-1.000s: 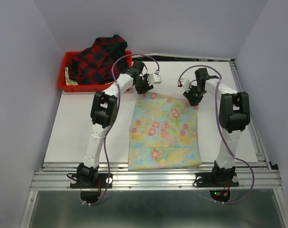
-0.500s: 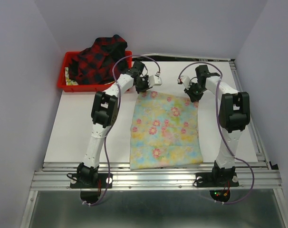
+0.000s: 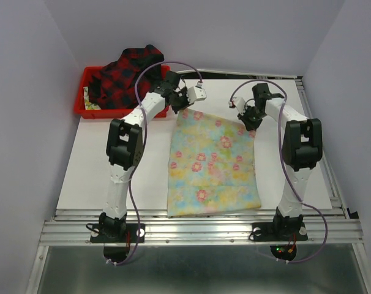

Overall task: Fold and stack the skirts
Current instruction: Fold the skirt

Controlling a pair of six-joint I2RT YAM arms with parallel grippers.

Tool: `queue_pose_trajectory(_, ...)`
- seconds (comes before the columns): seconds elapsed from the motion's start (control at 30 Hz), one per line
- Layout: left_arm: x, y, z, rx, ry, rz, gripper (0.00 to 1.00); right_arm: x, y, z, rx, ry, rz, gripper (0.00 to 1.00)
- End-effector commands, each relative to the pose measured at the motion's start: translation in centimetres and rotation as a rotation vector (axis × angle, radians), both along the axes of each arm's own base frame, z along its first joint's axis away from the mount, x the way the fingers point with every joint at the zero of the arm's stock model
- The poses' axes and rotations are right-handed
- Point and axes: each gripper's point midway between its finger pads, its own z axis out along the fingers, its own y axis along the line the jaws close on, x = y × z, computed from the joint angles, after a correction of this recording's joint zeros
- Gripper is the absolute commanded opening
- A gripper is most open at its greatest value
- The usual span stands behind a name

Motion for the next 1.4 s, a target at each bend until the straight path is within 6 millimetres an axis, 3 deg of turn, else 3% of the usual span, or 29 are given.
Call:
queue_pose_trajectory(0.0, 1.6, 0.8, 9.5, -0.084, -0.200, 0.058, 0.00, 3.0, -1.5, 5.6, -0.011, -0.167, -0.038, 0.01)
queue_pose_trajectory(0.17, 2.8, 2.2, 12.0, -0.094, -0.238, 0.100, 0.00, 4.1, -2.0, 7.8, -0.010, -0.218, -0.060, 0.01)
queue_pose_trajectory(0.23, 2.4, 2.2, 13.6, -0.112, -0.251, 0.093, 0.00, 4.1, -1.9, 8.5, -0.004, -0.234, -0.063, 0.01)
queue_pose_trajectory(0.27, 2.0, 2.3, 13.6, -0.114, -0.244, 0.087, 0.00, 4.0, -1.9, 9.7, 0.001, -0.258, -0.061, 0.01)
queue_pose_trajectory(0.33, 0.9, 2.3, 15.7, -0.135, -0.268, 0.073, 0.00, 3.7, -1.7, 10.6, 0.009, -0.274, -0.057, 0.01)
queue_pose_trajectory(0.4, -0.2, 2.6, 15.4, -0.129, -0.253, 0.065, 0.00, 3.3, -1.7, 12.2, 0.008, -0.306, -0.035, 0.01)
queue_pose_trajectory(0.43, -0.9, 3.0, 16.7, -0.135, -0.272, 0.061, 0.00, 2.7, -1.5, 12.4, 0.015, -0.292, -0.024, 0.01)
queue_pose_trajectory(0.47, -1.8, 3.2, 15.5, -0.110, -0.249, 0.042, 0.00, 2.4, -1.4, 12.6, 0.019, -0.289, -0.015, 0.01)
queue_pose_trajectory(0.53, -3.3, 3.8, 16.5, -0.104, -0.267, 0.027, 0.00, 1.2, -1.3, 12.9, 0.028, -0.275, -0.004, 0.01)
queue_pose_trajectory(0.6, -5.0, 4.4, 15.7, -0.079, -0.256, 0.004, 0.00, 0.3, -1.2, 13.2, 0.040, -0.273, -0.010, 0.01)
queue_pose_trajectory(0.63, -5.8, 4.8, 14.5, -0.064, -0.230, 0.001, 0.00, -0.5, -1.1, 12.3, 0.045, -0.245, -0.011, 0.01)
queue_pose_trajectory(0.67, -6.1, 4.9, 15.2, -0.067, -0.241, -0.003, 0.00, -1.0, -1.0, 12.1, 0.054, -0.236, -0.010, 0.01)
queue_pose_trajectory(0.73, -7.7, 5.4, 14.5, -0.050, -0.223, -0.020, 0.00, -2.2, -0.7, 12.0, 0.076, -0.220, -0.015, 0.01)
queue_pose_trajectory(0.77, -8.7, 5.6, 13.3, -0.041, -0.187, -0.032, 0.00, -3.3, -0.1, 11.9, 0.085, -0.209, -0.010, 0.01)
queue_pose_trajectory(0.83, -10.4, 6.2, 12.5, -0.024, -0.167, -0.055, 0.00, -4.7, 0.5, 12.7, 0.102, -0.210, 0.000, 0.01)
queue_pose_trajectory(0.93, -12.4, 6.8, 12.6, -0.018, -0.166, -0.082, 0.00, -7.3, 1.7, 12.0, 0.123, -0.162, 0.027, 0.01)
queue_pose_trajectory(1.07, -15.9, 8.2, 10.1, 0.030, -0.100, -0.118, 0.00, -10.7, 3.6, 11.1, 0.134, -0.132, 0.074, 0.01)
queue_pose_trajectory(1.1, -17.3, 8.7, 8.1, 0.051, -0.055, -0.128, 0.00, -11.6, 3.9, 11.4, 0.141, -0.134, 0.081, 0.01)
queue_pose_trajectory(1.13, -18.0, 9.1, 8.0, 0.061, -0.062, -0.132, 0.00, -12.7, 4.1, 10.1, 0.140, -0.099, 0.089, 0.01)
queue_pose_trajectory(1.17, -19.1, 9.7, 6.0, 0.083, -0.027, -0.142, 0.00, -13.5, 4.4, 9.5, 0.136, -0.085, 0.099, 0.01)
queue_pose_trajectory(1.23, -20.1, 10.1, 5.0, 0.097, -0.019, -0.147, 0.00, -14.5, 5.0, 8.6, 0.125, -0.083, 0.116, 0.01)
queue_pose_trajectory(1.27, -20.9, 10.3, 3.7, 0.109, 0.004, -0.150, 0.00, -15.8, 5.0, 6.8, 0.113, -0.039, 0.119, 0.01)
queue_pose_trajectory(1.37, -21.8, 10.1, 2.0, 0.123, 0.037, -0.146, 0.00, -16.6, 5.5, 4.7, 0.095, -0.020, 0.130, 0.01)
